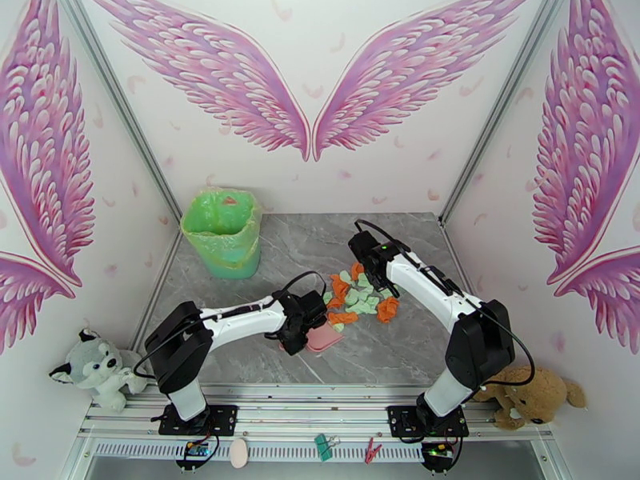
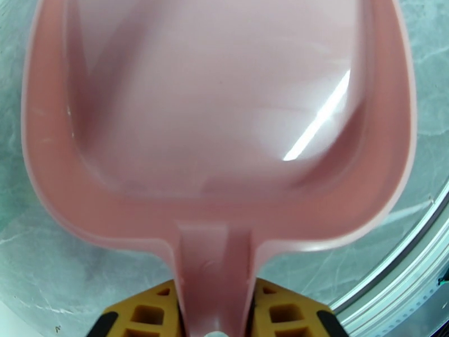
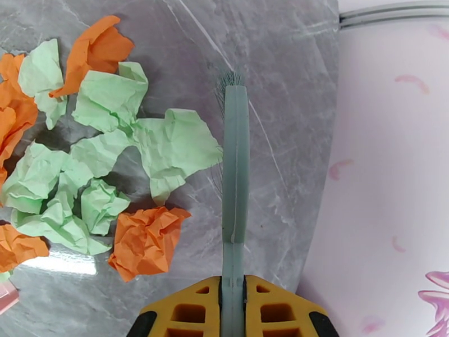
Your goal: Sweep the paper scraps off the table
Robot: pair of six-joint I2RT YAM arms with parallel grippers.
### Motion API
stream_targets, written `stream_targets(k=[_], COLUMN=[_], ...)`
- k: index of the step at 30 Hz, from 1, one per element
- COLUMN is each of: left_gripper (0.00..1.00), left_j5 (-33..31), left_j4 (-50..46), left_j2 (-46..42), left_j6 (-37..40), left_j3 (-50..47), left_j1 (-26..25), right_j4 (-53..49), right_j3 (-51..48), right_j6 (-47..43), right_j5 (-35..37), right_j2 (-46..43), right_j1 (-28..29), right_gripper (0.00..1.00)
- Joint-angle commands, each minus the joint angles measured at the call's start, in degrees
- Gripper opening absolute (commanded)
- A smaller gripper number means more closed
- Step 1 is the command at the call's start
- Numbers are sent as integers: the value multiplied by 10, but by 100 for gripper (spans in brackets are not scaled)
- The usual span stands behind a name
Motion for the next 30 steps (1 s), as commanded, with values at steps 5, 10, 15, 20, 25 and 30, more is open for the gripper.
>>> stream_targets(k=[5,10,15,20,25,30], left_gripper=[48,68,78,82,82,82], left_j5=[18,24,28,10,19,0], left_j4=[23,50,119,207,322,356], left_j2=[0,-28,-77,-142,-198,-196], left_j6=[-1,-12,-48,-92,-111,-123], left_j3=[-8,-35,-97,-164,-237,-273], left_j1=[4,6,4,-2,1,2], right_j4=[6,6,7,10,7,9], right_j3=[-7,-9,-11,-10,-8,-13], right_j6=[1,1,1,1,-1,0], right_j5=[-1,-1,-2,-6,-7,-3], right_j2=[-19,-20,-22,-18,-15,-22], right_j1=[-3,-4,-3,-2,-1,-2], right_gripper=[0,0,0,0,0,0])
